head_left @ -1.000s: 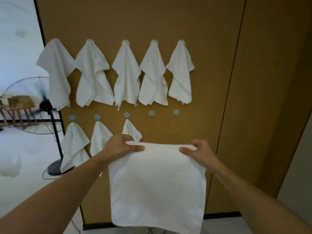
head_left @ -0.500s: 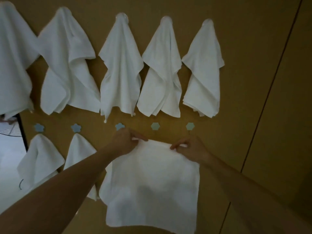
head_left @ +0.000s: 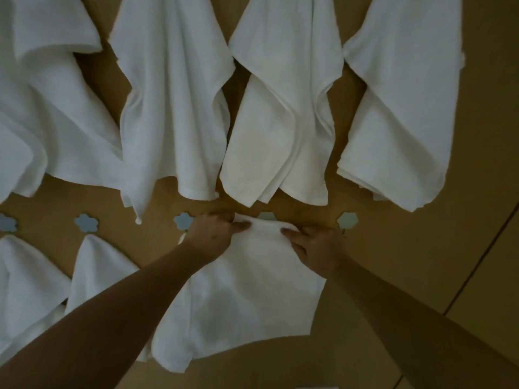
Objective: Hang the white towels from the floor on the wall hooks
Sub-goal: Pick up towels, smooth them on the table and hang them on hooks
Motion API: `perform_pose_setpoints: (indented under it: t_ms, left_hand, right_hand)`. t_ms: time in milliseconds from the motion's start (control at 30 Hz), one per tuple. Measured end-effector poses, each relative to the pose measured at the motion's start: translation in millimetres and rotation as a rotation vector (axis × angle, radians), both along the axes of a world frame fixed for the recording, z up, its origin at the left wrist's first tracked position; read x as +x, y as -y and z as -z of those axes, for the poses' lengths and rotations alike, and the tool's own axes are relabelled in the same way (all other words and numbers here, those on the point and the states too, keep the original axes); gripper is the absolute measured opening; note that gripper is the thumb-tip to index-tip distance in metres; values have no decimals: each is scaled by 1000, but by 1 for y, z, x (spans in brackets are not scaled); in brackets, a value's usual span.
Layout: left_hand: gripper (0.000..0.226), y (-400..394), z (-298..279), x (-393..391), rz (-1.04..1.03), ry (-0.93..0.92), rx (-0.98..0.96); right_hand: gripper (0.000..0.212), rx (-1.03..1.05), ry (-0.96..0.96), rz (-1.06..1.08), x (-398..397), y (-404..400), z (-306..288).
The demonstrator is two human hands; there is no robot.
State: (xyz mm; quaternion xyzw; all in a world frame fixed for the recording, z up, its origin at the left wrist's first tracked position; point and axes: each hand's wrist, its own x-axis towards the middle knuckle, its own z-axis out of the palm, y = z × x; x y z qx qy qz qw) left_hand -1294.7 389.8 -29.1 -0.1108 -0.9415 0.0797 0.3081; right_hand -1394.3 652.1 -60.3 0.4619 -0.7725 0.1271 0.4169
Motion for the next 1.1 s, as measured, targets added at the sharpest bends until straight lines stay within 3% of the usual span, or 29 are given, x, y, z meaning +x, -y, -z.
perform_pose_setpoints:
  t_ms: [100,300,367,433,533,633,767,900,1000,1100]
  left_hand:
    - [41,-5,28,-11,48,-47,96]
    - [29,-66,105,-16,-53,-87,929]
    - [27,-81,114,-18,-129,-95,1084]
    - [27,-80,119,-19,-123,-136,936]
    - [26,-75,122,-21,-199,-263,646]
    - [29,-77,124,-19,-269,-254,536]
    - [33,-81,129,-15,-160,-113,754]
    - [37,-88,137,-15,-138,-94,864]
    - [31,-85,145,-11,-177,-20,1022]
    - [23,-70,147,-10,-120,113,979]
  right_hand:
    - [29,-97,100,-13,-14,4,39]
    - [31,-387,549,-179,4,41,103]
    - [35,-510,665,-173,15,57,111]
    - [40,-544,685,-151,20,65,117]
    - [47,-482,492,-70,20,67,126]
    - [30,-437,310,100,21,70,133]
    - [31,-377,262,104,18,71,147]
    - [29,-362,427,37,28,74,143]
    - [39,-453,681,67,46,76,142]
    - [29,-566,825,118,56,77,147]
